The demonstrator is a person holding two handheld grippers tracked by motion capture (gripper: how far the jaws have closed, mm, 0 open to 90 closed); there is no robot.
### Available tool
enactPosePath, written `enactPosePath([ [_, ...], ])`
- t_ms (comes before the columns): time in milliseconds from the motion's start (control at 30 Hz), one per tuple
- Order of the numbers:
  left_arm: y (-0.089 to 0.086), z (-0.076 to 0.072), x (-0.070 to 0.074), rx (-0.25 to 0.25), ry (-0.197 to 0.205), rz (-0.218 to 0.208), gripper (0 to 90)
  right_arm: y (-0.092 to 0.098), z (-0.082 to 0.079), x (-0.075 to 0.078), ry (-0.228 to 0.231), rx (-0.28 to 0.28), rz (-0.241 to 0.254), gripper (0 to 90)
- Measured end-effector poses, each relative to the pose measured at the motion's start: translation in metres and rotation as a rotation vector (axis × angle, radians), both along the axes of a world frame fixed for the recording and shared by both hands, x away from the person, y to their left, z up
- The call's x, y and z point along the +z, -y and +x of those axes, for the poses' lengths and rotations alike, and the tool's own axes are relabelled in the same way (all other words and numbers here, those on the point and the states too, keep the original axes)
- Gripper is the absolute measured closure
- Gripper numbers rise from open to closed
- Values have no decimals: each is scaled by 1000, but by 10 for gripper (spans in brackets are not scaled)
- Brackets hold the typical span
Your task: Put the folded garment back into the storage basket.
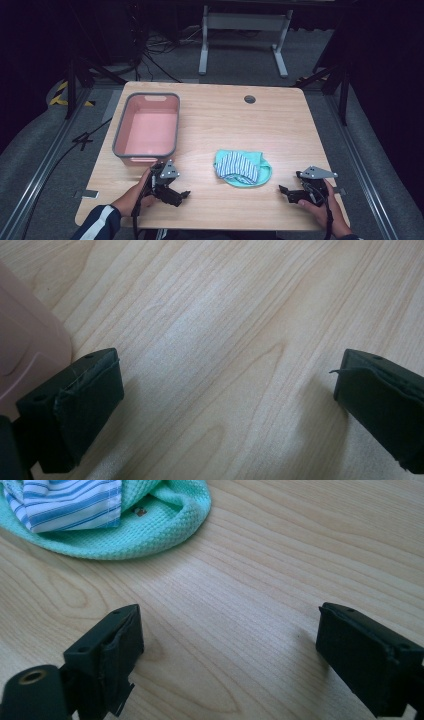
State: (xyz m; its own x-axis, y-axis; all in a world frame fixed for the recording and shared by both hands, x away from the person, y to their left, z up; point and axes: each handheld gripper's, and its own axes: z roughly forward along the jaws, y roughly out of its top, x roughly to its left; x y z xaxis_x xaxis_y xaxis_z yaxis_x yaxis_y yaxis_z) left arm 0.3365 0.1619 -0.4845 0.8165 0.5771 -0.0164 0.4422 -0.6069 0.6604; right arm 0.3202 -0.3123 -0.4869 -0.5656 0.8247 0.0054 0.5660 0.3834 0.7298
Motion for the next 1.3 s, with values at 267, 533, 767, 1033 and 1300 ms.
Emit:
enactPosePath([
  [267,0,0,0,-2,2,-2,0,0,0,0,1,-1,-2,120],
  [533,2,2,1,-26,-2,7,1,1,0,0,-1,-1,-2,120],
  [767,2,3,4,-65,-5,14,42,-1,1,5,-13,17,-13,294],
  [1033,18,5,11,-92,-4,18,243,-8,-1,13,-6,59,32,423],
  [1300,36,10,17,-117,44,30,350,-27,4,33,49,81,44,506],
])
